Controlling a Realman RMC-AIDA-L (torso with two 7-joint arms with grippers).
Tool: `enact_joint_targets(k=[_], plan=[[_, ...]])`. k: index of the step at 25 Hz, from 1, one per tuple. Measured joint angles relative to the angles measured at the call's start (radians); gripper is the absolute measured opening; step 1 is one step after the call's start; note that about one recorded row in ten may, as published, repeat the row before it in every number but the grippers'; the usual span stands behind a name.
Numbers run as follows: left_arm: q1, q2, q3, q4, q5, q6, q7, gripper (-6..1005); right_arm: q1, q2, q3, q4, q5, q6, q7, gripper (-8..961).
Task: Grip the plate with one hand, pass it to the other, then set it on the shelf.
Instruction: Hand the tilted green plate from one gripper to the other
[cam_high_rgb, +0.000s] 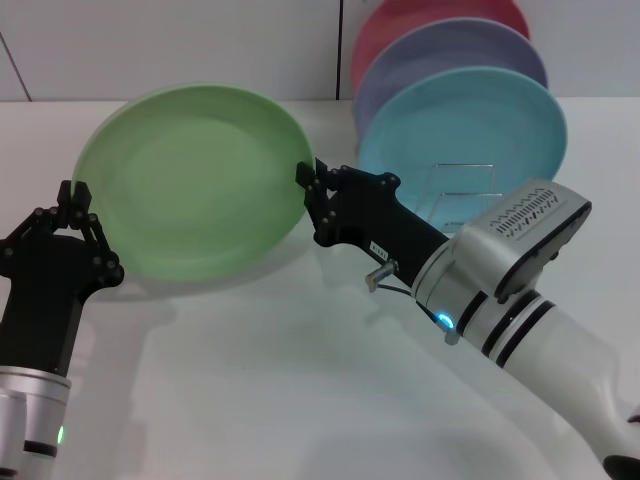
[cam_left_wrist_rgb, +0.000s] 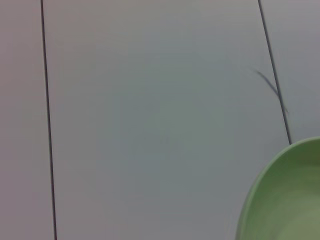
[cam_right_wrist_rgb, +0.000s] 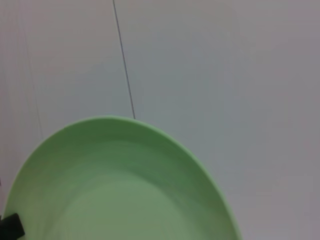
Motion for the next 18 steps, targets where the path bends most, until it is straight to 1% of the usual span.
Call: enact_joint_targets(k=[8,18], plan=[[0.0,0.0,0.0,0.0,0.0,0.0,-0.001,35,-0.004,0.001,0.014,0.003,0.003,0.006,-0.006,57],[0.002,0.0,0.008,0.001,0.0,0.0,-0.006,43,-0.005,0.0,0.017,0.006,0.004,0.012,-0.007,57]])
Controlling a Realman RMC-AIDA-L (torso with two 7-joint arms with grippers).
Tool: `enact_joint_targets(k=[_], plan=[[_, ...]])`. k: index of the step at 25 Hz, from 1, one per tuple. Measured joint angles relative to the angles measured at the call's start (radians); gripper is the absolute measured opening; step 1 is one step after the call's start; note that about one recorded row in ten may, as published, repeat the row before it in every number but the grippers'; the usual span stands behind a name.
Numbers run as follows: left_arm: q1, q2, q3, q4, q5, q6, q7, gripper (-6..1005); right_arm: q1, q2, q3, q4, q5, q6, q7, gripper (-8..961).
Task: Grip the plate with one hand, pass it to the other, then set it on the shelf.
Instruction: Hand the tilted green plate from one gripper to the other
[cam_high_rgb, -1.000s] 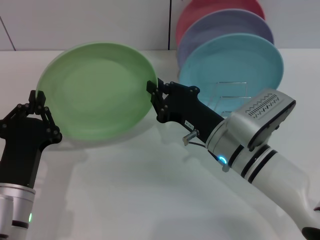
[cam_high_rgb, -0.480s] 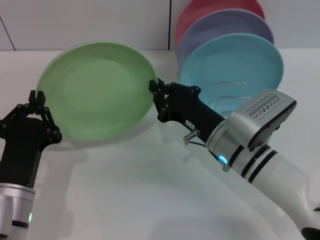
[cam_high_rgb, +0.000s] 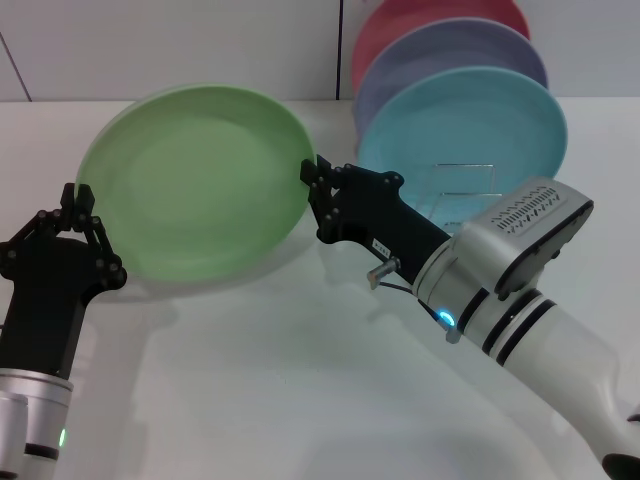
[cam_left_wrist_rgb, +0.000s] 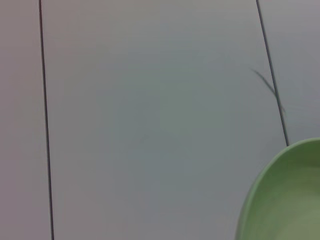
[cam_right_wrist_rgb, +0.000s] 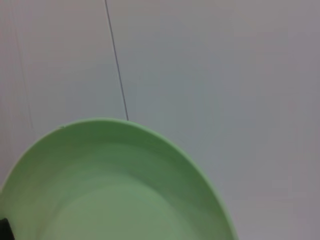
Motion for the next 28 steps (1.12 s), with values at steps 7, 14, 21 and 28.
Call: enact_joint_targets(k=[7,14,21,28], plan=[[0.001,0.0,0.01,0.008,0.0,0.016,-0.002,52,-0.001,0.0,0.0,0.006,-0.005,0.001,-0.001,47],[0.001,0.001,0.013,0.011,0.0,0.022,-0.002,61,0.004,0.0,0.0,0.007,-0.005,0.011,-0.004,36],[0.001,0.002,0.015,0.012,-0.001,0.025,-0.004,70,-0.005,0.001,0.01,0.04,0.002,0.023,-0.087,26],[0.001,0.005,0.016,0.014,0.0,0.025,-0.004,80,-0.008,0.002,0.026,0.045,0.002,0.036,-0.085,20]])
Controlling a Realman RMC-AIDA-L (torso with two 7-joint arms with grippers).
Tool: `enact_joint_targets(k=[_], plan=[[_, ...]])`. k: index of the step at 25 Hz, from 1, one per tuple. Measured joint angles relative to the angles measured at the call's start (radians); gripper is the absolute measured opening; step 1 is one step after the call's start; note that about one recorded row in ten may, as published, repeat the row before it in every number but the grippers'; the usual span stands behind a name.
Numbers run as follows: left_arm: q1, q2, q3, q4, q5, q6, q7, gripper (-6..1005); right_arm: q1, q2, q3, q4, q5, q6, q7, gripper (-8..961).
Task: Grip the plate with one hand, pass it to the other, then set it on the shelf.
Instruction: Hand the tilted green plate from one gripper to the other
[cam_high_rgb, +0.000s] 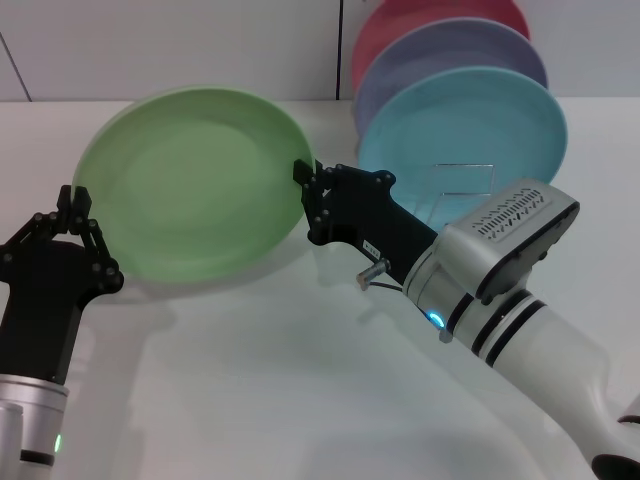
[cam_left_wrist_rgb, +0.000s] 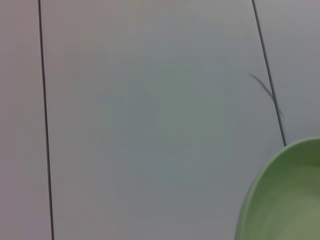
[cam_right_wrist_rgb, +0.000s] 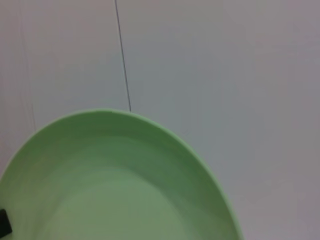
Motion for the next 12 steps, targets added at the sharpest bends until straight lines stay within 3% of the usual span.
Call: enact_joint_targets(k=[10,12], plan=[[-0.006,0.001,0.0,0.044,0.004,0.035,-0.077,93,-0.005,0.0,0.012,0.0,0.0,0.0,0.003,20],[-0.008,0.002,0.0,0.057,0.005,0.046,-0.102,181,-0.005,0.0,0.012,-0.001,0.0,0.0,0.003,20]])
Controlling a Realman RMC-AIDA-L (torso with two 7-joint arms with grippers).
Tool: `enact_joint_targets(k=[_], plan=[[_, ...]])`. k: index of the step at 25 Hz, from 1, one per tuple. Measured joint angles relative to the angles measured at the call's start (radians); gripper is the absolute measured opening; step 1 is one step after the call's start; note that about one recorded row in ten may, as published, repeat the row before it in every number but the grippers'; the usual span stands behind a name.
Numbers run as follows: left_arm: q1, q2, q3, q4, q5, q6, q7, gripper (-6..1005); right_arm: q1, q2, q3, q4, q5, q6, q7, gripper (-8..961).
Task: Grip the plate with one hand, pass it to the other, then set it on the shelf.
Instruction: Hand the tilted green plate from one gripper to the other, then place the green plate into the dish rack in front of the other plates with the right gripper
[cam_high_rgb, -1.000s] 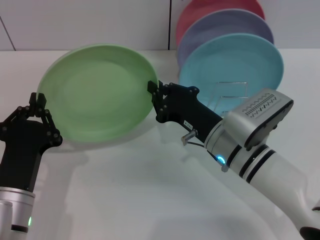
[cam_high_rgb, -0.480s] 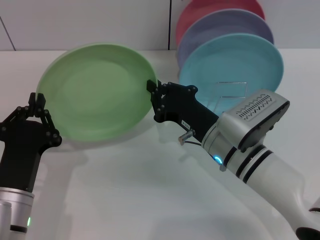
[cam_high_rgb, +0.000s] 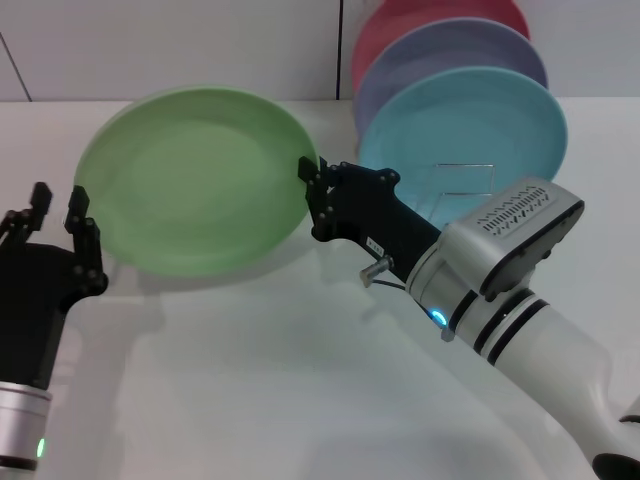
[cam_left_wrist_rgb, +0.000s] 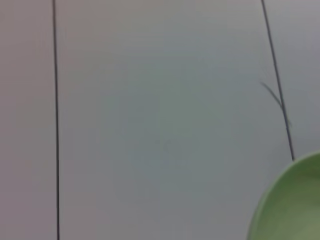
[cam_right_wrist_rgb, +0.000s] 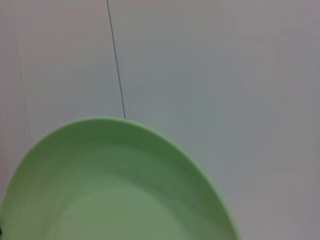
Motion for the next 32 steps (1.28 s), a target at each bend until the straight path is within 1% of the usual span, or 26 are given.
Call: enact_joint_targets(k=[3,5,8,9,10,13,16,18,19,22,23,24,25,26,27,28,29,30,31,32], plan=[[0.0,0.001,-0.005,0.018,-0.001,0.035,-0.039,313,-0.001,0.0,0.004,-0.004,0.0,0.001,0.002,20],[0.003,0.001,-0.006,0.019,-0.002,0.047,-0.04,371,-0.002,0.0,0.006,-0.005,0.0,0.001,0.002,19],[0.019,0.004,-0.017,0.019,-0.005,0.118,-0.075,459,-0.004,-0.001,0.01,-0.006,0.0,-0.004,0.002,19],[0.019,0.004,-0.017,0.019,-0.005,0.118,-0.075,488,-0.004,-0.001,0.01,-0.006,0.0,-0.004,0.002,19],[0.032,0.007,-0.03,0.021,-0.005,0.159,-0.149,517,-0.006,-0.002,0.011,-0.006,0.0,-0.01,0.002,19],[0.029,0.012,-0.048,0.058,-0.003,0.19,-0.242,528,-0.03,-0.006,0.013,0.0,-0.001,-0.065,-0.002,19],[0.027,0.012,-0.065,0.067,-0.005,0.191,-0.249,539,-0.049,-0.009,0.013,0.014,-0.006,-0.096,-0.006,19],[0.026,0.013,-0.094,0.068,-0.004,0.19,-0.26,547,-0.085,-0.012,0.013,0.037,-0.012,-0.137,-0.022,19],[0.026,0.013,-0.094,0.068,-0.004,0.19,-0.26,550,-0.085,-0.012,0.013,0.037,-0.012,-0.137,-0.022,19],[0.027,0.02,-0.123,0.068,0.0,0.18,-0.293,554,-0.147,-0.018,0.013,0.087,-0.014,-0.186,-0.074,19],[0.027,0.025,-0.13,0.068,0.0,0.175,-0.304,554,-0.199,-0.029,0.015,0.136,-0.014,-0.213,-0.115,19],[0.027,0.029,-0.134,0.069,0.001,0.17,-0.313,554,-0.199,-0.029,0.015,0.136,-0.014,-0.213,-0.115,19],[0.027,0.029,-0.134,0.069,0.001,0.17,-0.313,555,-0.256,-0.043,0.025,0.189,-0.015,-0.236,-0.158,19],[0.027,0.029,-0.134,0.069,0.001,0.17,-0.313,555,-0.256,-0.043,0.025,0.189,-0.015,-0.236,-0.158,19],[0.027,0.029,-0.134,0.069,0.001,0.17,-0.313,555,-0.281,-0.05,0.031,0.217,-0.018,-0.245,-0.178,19],[0.027,0.029,-0.134,0.069,0.001,0.17,-0.313,555,-0.345,-0.076,0.046,0.291,-0.032,-0.254,-0.219,19],[0.023,0.049,-0.14,0.068,0.002,0.145,-0.347,555,-0.345,-0.076,0.046,0.291,-0.032,-0.254,-0.219,20],[0.023,0.049,-0.14,0.068,0.002,0.145,-0.347,550,-0.379,-0.092,0.056,0.328,-0.047,-0.255,-0.235,20],[0.019,0.058,-0.14,0.069,0.003,0.13,-0.36,545,-0.401,-0.102,0.065,0.352,-0.059,-0.256,-0.242,20],[0.019,0.058,-0.14,0.069,0.003,0.13,-0.36,545,-0.428,-0.114,0.078,0.377,-0.078,-0.256,-0.249,20]])
